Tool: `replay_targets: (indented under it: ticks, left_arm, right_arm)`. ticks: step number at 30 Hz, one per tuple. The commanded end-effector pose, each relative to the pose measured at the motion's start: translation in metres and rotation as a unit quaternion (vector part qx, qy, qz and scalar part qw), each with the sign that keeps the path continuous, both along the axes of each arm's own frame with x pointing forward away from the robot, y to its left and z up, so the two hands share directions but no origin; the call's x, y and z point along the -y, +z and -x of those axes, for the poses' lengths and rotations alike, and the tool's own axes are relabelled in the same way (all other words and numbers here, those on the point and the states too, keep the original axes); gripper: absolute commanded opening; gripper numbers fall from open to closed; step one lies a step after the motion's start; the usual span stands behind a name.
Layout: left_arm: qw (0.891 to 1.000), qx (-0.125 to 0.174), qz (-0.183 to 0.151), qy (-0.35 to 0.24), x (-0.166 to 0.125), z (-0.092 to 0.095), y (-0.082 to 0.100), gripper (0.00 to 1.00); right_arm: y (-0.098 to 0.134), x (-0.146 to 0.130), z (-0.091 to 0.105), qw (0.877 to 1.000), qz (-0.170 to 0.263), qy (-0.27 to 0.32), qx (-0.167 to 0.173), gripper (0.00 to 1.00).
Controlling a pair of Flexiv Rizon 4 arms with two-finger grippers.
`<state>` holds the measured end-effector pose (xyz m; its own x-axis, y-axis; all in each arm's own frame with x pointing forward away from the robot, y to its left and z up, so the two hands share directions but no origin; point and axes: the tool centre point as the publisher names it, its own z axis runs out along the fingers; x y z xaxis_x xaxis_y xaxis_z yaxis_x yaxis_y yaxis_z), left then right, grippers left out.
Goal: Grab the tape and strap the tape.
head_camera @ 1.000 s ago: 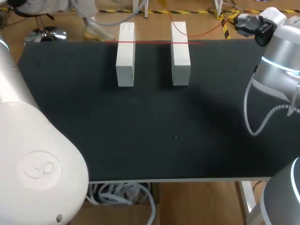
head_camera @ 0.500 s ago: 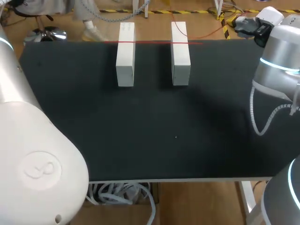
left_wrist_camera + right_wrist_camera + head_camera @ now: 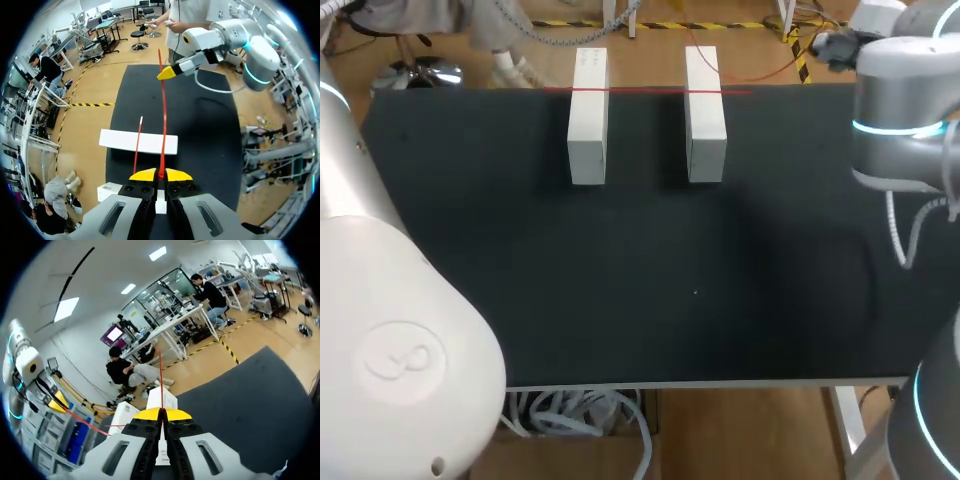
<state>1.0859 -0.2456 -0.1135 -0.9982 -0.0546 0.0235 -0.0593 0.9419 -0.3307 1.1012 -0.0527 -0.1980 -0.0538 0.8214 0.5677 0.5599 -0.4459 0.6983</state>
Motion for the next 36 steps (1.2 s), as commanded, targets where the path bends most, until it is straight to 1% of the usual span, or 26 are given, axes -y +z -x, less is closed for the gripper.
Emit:
replay_targets:
  ticks: [1,2,3,4,5,7,8,9,11,13,14,15,16,32,33,34,36]
  left_arm:
    - [1.0,-0.001,-0.003,0.0,0.001,0.0,0.001,0.0]
    - [1.0,-0.001,-0.003,0.0,0.001,0.0,0.001,0.0]
    - [1.0,-0.001,-0.003,0.0,0.001,0.0,0.001,0.0]
    - [1.0,-0.001,-0.003,0.0,0.001,0.0,0.001,0.0]
    - [1.0,-0.001,-0.003,0.0,0.001,0.0,0.001,0.0]
    - [1.0,-0.001,-0.003,0.0,0.001,0.0,0.001,0.0]
    - [1.0,-0.001,-0.003,0.0,0.001,0.0,0.001,0.0]
    - [1.0,-0.001,-0.003,0.0,0.001,0.0,0.001,0.0]
    - [1.0,-0.001,-0.003,0.0,0.001,0.0,0.001,0.0]
    - [1.0,-0.001,-0.003,0.0,0.001,0.0,0.001,0.0]
    - [1.0,-0.001,-0.003,0.0,0.001,0.0,0.001,0.0]
    - [1.0,-0.001,-0.003,0.0,0.001,0.0,0.001,0.0]
    - [1.0,-0.001,-0.003,0.0,0.001,0.0,0.001,0.0]
    - [1.0,-0.001,-0.003,0.0,0.001,0.0,0.001,0.0]
    - [1.0,-0.001,-0.003,0.0,0.001,0.0,0.001,0.0]
    - [1.0,-0.001,-0.003,0.0,0.001,0.0,0.001,0.0]
    - [1.0,-0.001,-0.003,0.0,0.001,0.0,0.001,0.0]
  right_arm:
    - [0.008,-0.003,-0.002,0.953,0.289,-0.064,-0.06,0.0]
    - [0.009,-0.001,-0.001,0.941,0.326,-0.06,-0.06,0.0]
    - [0.009,-0.001,-0.001,0.933,0.351,-0.059,-0.054,0.0]
    - [0.01,0.0,-0.002,0.926,0.373,-0.049,-0.044,0.0]
    - [0.011,-0.001,-0.001,0.915,0.402,-0.033,-0.033,0.0]
    - [0.017,-0.004,0.004,0.899,0.438,-0.017,-0.007,0.0]
    - [0.014,-0.002,0.0,0.89,0.456,-0.012,0.005,0.0]
    - [0.013,-0.002,-0.001,0.885,0.466,-0.006,0.014,0.0]
    - [0.014,-0.002,-0.002,0.869,0.493,0.005,0.03,0.0]
    - [0.012,-0.002,-0.002,0.865,0.501,0.013,0.029,0.0]
    - [0.012,-0.003,-0.001,0.871,0.49,0.015,0.026,0.0]
    - [0.012,-0.004,-0.001,0.879,0.476,0.011,0.03,0.0]
    - [0.013,-0.004,-0.001,0.889,0.457,0.012,0.025,0.0]
    - [0.013,-0.004,-0.001,0.889,0.457,0.012,0.025,0.0]
    - [0.013,-0.007,-0.002,0.885,0.465,0.011,0.024,0.0]
    - [0.013,-0.01,-0.003,0.884,0.468,0.006,0.025,0.0]
    - [0.016,-0.017,-0.005,0.872,0.489,0.008,0.036,0.0]
